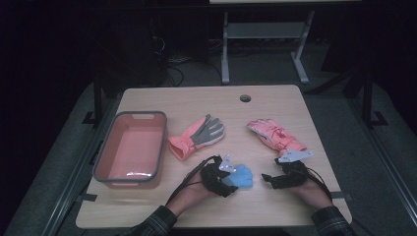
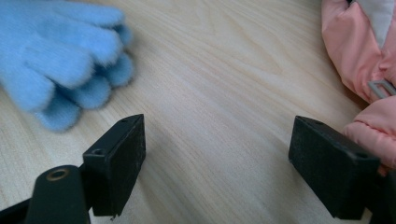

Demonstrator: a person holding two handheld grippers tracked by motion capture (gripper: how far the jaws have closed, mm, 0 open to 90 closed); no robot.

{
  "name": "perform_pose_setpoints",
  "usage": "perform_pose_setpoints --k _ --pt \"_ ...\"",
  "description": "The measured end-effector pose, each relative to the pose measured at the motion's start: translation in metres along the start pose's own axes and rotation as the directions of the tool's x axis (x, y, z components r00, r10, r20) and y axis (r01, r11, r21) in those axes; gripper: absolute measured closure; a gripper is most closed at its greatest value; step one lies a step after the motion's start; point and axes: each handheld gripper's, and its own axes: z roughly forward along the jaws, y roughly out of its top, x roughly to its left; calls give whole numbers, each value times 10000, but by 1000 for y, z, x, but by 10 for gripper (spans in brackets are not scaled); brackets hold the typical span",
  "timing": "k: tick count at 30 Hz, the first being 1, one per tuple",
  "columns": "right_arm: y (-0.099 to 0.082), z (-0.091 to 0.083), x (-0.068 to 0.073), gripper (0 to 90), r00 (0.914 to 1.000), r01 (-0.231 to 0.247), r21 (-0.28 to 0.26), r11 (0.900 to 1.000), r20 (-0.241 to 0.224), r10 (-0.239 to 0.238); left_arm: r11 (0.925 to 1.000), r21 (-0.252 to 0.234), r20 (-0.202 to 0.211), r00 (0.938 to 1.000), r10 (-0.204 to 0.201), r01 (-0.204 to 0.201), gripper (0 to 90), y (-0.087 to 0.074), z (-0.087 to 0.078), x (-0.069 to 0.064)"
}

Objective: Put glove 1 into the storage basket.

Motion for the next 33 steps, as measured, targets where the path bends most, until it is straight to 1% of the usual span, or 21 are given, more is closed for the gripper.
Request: perform_pose_setpoints --k 1,2,5,6,9,10,11,13,14,17,19,20,21,23,24,25,26,28,30,31,33 --pt "0 0 0 185 10000 -7 3 10000 2 7 10000 50 53 10000 67 -67 449 0 -1 0" --pt "0 0 0 185 10000 -11 5 10000 4 11 9999 79 75 9999 80 -81 509 0 -2 0" --pt "0 0 0 185 10000 -23 11 10000 4 23 9994 271 215 9995 213 -219 607 2 -3 0" --pt "0 0 0 185 10000 -24 9 10000 8 24 9992 330 246 9994 239 -247 628 3 -4 0" --pt "0 0 0 185 10000 -20 6 10000 14 20 9992 368 289 9995 154 -165 691 4 -3 -1" --pt "0 0 0 185 10000 -16 5 10000 22 16 9983 499 279 9992 277 -291 701 5 -4 -1" --pt "0 0 0 185 10000 -25 4 10000 16 25 9987 458 262 9995 199 -211 710 5 -4 -2" --pt "0 0 0 185 10000 -24 7 10000 22 24 9988 434 244 9994 226 -236 718 5 -4 -2" --pt "0 0 0 185 10000 -30 7 10000 24 30 9985 484 288 9993 236 -250 720 5 -5 -1" --pt "0 0 0 185 10000 -34 9 10000 24 34 9992 377 345 9993 132 -145 726 5 -7 -1" --pt "0 0 0 185 10000 -47 13 10000 16 47 9998 157 528 9985 -113 105 728 6 -9 1" --pt "0 0 0 185 10000 -42 13 10000 16 42 9998 189 549 9985 -81 71 728 6 -11 1" --pt "0 0 0 185 10000 -40 12 10000 19 40 9997 60 571 9981 -241 238 728 6 -12 1" --pt "0 0 0 185 10000 -44 15 10000 21 44 9997 -1 678 9974 -257 257 728 7 -16 3" --pt "0 0 0 185 10000 -45 14 10000 20 45 9990 -123 783 9960 -429 440 728 7 -18 4" --pt "0 0 0 184 10000 -40 11 10000 20 40 9985 -192 870 9950 -485 504 728 7 -20 4" --pt "0 0 0 183 10000 -29 12 10000 13 29 9988 -158 884 9951 -440 456 728 7 -23 5" --pt "0 0 0 183 10000 -19 10 10000 13 19 9981 -245 851 9949 -547 570 727 7 -26 6" --pt "0 0 0 180 10000 -9 11 10000 12 9 9981 -252 850 9949 -542 566 727 7 -31 9" --pt "0 0 0 177 10000 -5 14 10000 9 5 9969 -347 790 9945 -682 711 727 7 -34 11" --pt "0 0 0 166 10000 -44 38 10000 12 44 9974 -303 785 9949 -630 655 727 7 -36 13"
